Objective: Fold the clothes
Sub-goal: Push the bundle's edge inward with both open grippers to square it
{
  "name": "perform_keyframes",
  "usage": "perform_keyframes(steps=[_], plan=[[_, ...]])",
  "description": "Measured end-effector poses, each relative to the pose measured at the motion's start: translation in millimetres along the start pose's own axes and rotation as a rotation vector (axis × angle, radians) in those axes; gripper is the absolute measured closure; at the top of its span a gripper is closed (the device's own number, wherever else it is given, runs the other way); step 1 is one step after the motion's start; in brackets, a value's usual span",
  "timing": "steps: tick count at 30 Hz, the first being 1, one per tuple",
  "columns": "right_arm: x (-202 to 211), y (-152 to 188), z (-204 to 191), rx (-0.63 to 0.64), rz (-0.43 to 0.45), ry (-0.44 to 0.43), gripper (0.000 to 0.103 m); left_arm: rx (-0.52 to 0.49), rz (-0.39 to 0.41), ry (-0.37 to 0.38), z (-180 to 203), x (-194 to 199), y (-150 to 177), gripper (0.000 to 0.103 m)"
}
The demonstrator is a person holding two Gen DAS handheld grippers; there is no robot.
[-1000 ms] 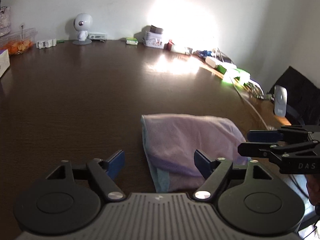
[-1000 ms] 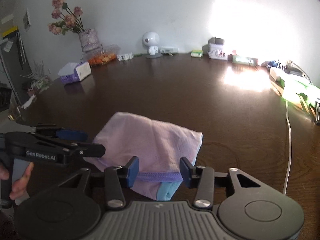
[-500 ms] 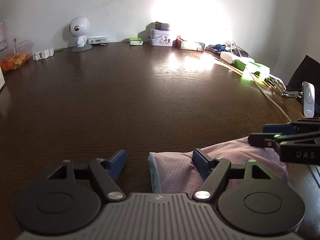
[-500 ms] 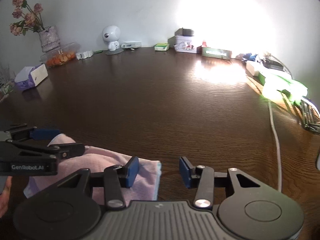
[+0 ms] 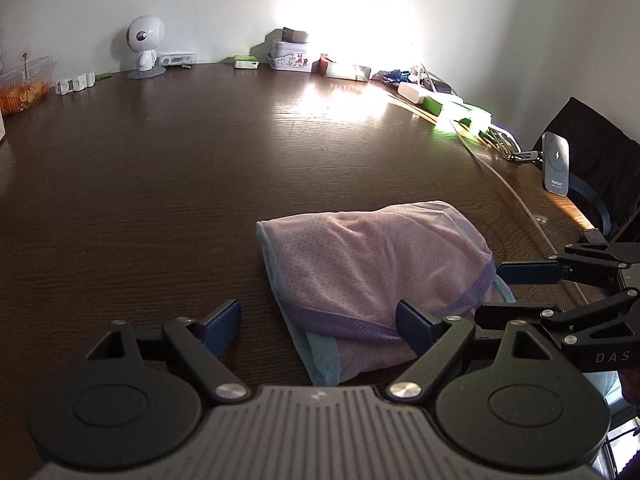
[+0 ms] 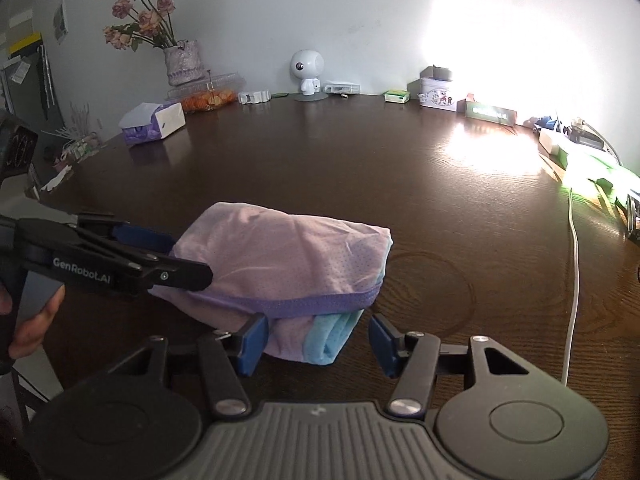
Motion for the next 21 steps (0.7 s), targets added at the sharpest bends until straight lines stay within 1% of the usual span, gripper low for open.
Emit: perform_keyframes(steps=[4,8,10,11,12,16,19,21], plan=[[2.0,4.1,-6.6,0.039,-0.011,-0.018,0.048,-0.022,0.033,-0.016,6.2,9.4,4.9,0.011],[-3.8,10.6,-9.5,0.067,-0.027,0.003,0.049,-0.067,0.031,-0.025,12.4,8.8,12.6,0.011],[-4.2,11.4,-12.9,0.080,-0.023,0.002,0.049,-0.064,0.022,-0.025,11.6,5.5,15.6,0.014],[-4.5,11.3,-14.1,0.083,-0.020,0.000,0.051,-0.058,0.016,-0.024,10.0,3.5,16.8,0.016],[-5.0,11.1,-14.6,0.086,-0.018,0.003,0.053,-0.054,0.020,-0.026,8.0,2.4,17.0,0.016],[-4.5,12.1,-16.4,0.108,-0.013,0.015,0.055,-0.051,0.022,-0.035,3.6,2.1,16.0,0.016],[-3.3,12.7,-16.8,0.113,-0.010,0.012,0.060,-0.057,0.021,-0.046,0.6,2.0,15.5,0.016],[-3.6,11.8,-15.3,0.112,-0.011,0.011,0.062,-0.048,0.021,-0.039,-0.7,2.5,14.8,0.016]])
Point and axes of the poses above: each gripper's, at about its wrist camera, not at the fingertips, and x roughly against the way its jaws point, z to its right, y to its underside, the point moved 10 cm from there along -x, roughly the way its jaws point, and after that the axes turned 4 degrees about z, right-handed, at the moved point
